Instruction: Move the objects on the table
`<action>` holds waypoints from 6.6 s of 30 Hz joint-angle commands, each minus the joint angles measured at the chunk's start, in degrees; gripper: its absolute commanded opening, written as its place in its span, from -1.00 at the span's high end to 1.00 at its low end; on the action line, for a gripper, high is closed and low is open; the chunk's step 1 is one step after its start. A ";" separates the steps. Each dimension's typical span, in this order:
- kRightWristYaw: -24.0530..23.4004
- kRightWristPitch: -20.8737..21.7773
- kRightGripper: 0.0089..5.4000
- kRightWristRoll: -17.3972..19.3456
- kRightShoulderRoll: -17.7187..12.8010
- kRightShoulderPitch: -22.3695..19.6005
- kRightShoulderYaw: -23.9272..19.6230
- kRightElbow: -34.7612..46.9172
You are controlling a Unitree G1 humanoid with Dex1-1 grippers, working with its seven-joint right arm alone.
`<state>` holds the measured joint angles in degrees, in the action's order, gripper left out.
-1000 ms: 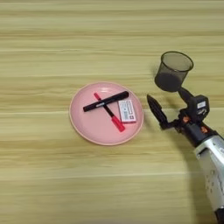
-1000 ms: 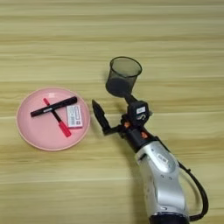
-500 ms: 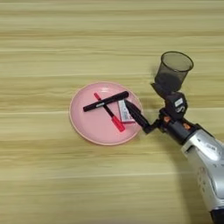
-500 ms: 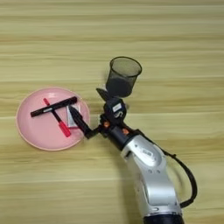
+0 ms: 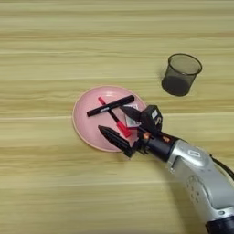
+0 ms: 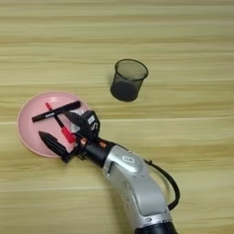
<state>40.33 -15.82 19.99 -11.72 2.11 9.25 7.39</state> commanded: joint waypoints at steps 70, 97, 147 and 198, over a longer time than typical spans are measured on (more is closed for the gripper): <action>-16.90 -30.17 -0.99 -1.65 -6.46 -0.99 -10.09 5.68; -17.13 -34.59 -0.99 0.13 -9.88 2.90 -17.59 12.23; -6.73 4.11 -0.99 -15.20 -17.78 -2.87 -14.96 0.48; -1.37 -12.30 -0.99 -10.22 -17.16 -5.88 -13.66 -3.48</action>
<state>40.20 -28.27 9.77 -27.20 -1.98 -3.41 2.80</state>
